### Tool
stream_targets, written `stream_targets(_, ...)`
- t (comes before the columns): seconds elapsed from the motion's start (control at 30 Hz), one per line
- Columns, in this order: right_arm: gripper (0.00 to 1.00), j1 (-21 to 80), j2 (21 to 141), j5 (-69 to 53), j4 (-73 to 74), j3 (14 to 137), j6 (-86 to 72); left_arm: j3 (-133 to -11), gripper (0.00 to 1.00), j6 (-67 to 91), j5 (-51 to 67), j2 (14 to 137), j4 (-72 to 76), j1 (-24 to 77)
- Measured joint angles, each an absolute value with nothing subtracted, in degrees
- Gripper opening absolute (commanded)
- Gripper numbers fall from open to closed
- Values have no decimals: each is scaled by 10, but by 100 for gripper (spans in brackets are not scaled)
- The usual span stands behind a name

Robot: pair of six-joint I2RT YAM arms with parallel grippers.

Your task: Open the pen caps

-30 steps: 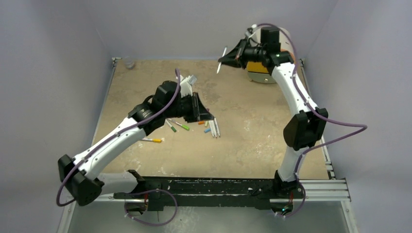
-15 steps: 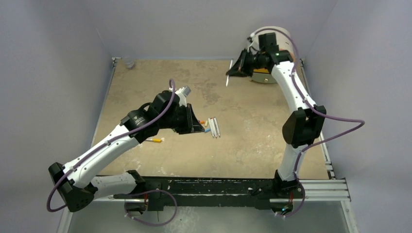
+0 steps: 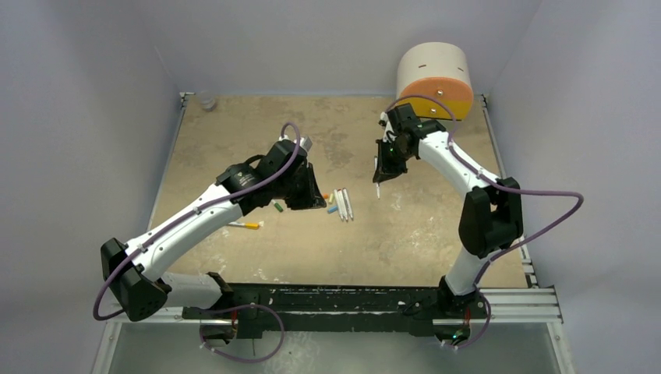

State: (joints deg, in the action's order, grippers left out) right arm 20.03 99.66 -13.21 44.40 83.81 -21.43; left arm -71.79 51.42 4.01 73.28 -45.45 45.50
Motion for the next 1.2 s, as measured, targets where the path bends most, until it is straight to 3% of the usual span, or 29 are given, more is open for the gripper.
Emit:
stream_targets(0.43, 1, 286, 1090, -100, 362, 821, -213, -719, 0, 514, 23, 738, -455, 455)
stream_targets(1.2, 24, 315, 1105, -100, 335, 790, -241, -719, 0, 514, 21, 740, -454, 455)
